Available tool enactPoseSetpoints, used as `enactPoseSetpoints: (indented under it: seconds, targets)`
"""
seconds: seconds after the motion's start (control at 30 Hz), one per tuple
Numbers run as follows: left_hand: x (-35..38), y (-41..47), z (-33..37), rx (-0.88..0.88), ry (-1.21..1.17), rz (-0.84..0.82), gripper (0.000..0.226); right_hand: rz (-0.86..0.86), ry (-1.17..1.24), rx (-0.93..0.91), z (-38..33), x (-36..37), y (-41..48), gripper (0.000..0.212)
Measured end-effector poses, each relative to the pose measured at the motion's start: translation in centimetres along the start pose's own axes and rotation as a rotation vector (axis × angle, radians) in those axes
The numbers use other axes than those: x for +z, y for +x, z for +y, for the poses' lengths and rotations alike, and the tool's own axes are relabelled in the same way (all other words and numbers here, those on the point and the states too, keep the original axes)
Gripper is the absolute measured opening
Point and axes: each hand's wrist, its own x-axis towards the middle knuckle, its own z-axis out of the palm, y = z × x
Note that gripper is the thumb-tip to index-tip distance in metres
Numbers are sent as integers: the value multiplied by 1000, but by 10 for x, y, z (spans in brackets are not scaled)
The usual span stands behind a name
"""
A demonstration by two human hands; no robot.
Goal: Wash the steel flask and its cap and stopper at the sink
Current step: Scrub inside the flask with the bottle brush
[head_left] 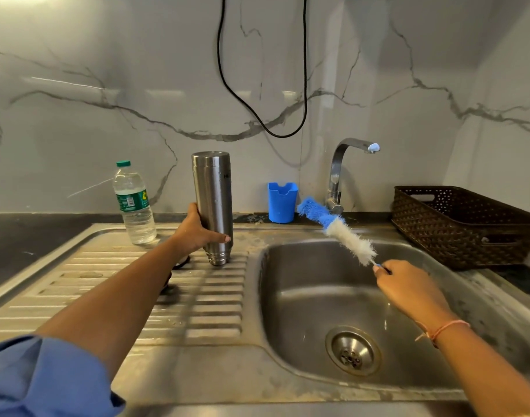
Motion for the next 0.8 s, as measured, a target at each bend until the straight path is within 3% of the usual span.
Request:
enactPoseSetpoints:
  seconds: [0.2,0.47,0.67,0.8]
  targets:
    - [-5,-4,6,14,-48,-3,121,-3,5,5,-2,0,-1,32]
    - [-12,-13,7,-27,-51,25,125,4,-10,-3,-3,-1,-4,31]
    - [12,-30,11,-90,-163,192,111,8,-14,0,-1,-2,-5,30]
    - [31,-65,11,-31,-74,292,96,28,1,1,-1,0,-5,30]
